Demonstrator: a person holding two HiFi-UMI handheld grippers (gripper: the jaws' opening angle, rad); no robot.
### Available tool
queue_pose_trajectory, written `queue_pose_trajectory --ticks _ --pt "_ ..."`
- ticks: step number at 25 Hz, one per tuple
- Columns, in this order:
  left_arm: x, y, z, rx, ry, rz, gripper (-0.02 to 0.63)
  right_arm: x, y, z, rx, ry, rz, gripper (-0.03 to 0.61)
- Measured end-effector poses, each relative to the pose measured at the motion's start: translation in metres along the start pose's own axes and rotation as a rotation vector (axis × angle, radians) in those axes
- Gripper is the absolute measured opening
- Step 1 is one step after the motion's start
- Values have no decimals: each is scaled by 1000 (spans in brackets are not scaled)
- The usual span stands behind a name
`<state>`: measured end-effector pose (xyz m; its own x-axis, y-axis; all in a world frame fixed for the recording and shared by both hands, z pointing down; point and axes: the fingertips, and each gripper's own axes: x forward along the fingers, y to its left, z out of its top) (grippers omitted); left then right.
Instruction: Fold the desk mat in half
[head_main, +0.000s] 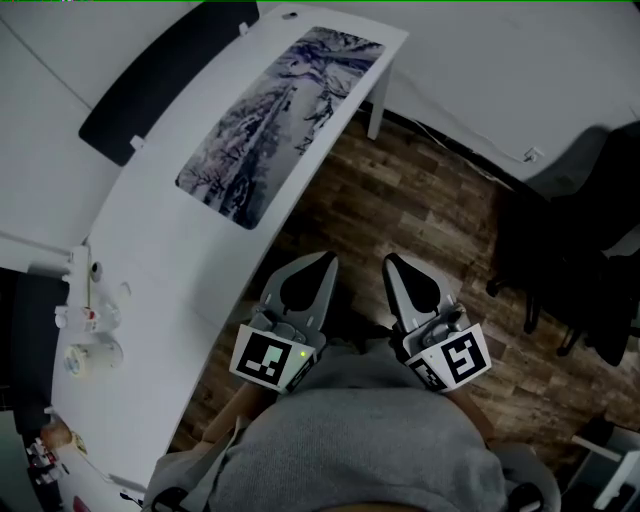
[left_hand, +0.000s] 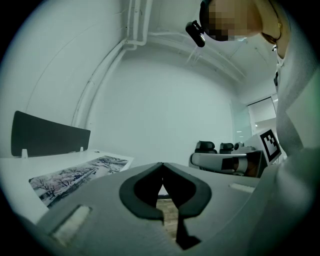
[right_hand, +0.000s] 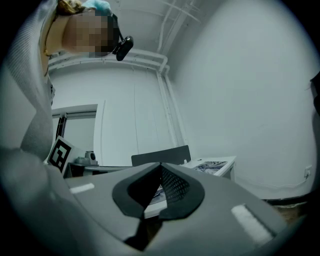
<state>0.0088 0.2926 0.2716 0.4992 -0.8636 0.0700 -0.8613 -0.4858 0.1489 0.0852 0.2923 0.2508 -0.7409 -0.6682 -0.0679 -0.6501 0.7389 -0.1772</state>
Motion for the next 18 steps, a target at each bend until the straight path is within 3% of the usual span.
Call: queue_pose_trajectory --ticks 8,12,18 --pt "0 16 -8 -45 -21 -22 0 7 9 -19 34 52 -48 2" --pt "14 24 -11 -60 -14 -20 0 14 -6 -22 38 55 -58 2" --pt "52 41 -8 -20 6 -6 0 45 -42 -24 52 53 -25 2"
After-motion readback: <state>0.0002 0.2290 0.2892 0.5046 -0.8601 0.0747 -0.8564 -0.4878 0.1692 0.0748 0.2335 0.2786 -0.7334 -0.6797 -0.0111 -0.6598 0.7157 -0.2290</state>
